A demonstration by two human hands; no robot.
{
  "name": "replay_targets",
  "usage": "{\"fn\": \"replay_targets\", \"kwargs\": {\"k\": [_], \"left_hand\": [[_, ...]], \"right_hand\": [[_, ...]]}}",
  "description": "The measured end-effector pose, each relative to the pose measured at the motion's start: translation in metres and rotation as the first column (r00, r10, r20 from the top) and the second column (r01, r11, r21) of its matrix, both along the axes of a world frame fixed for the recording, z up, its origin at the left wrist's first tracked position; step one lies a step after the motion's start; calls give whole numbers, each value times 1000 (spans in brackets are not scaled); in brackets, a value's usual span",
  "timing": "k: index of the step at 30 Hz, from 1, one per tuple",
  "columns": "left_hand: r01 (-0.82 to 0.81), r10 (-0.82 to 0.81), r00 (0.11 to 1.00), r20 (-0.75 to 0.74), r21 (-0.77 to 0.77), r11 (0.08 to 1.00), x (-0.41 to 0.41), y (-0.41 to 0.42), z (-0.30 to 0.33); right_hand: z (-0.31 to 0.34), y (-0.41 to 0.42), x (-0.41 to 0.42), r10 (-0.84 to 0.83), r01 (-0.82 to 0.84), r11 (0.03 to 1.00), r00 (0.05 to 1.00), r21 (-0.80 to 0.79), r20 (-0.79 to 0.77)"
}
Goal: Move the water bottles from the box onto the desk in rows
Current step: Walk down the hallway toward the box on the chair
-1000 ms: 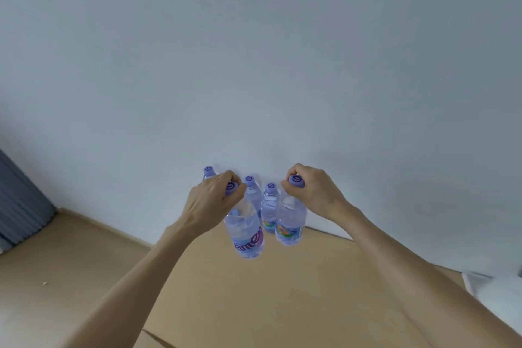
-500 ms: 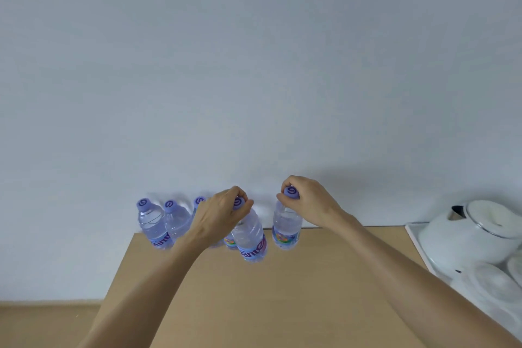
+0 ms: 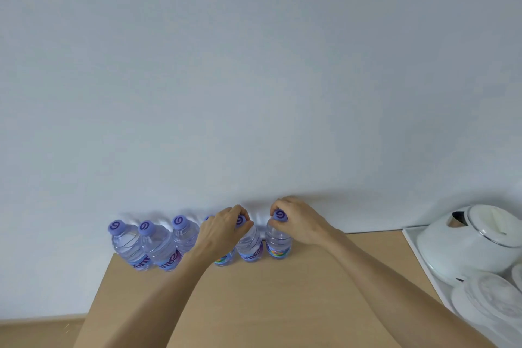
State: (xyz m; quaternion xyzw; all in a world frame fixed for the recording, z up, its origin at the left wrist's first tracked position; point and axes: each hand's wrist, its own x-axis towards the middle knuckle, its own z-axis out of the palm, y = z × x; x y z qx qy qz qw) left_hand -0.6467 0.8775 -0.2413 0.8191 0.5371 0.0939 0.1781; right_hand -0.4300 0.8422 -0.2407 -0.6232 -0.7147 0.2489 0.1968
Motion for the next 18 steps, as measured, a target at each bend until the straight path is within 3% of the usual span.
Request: {"fn": "replay_targets", "kwargs": {"k": [9,18], "left_hand": [[-9,9,1000,-21,2,1000,9,3,-1],[-54,54,999,2,-75,996,4,1,5]], "right_hand": [[-8,7,-8,20,-20,1000,1000,22,-12],[3,-3,4,-47,48,999,995,-15,85]]}}
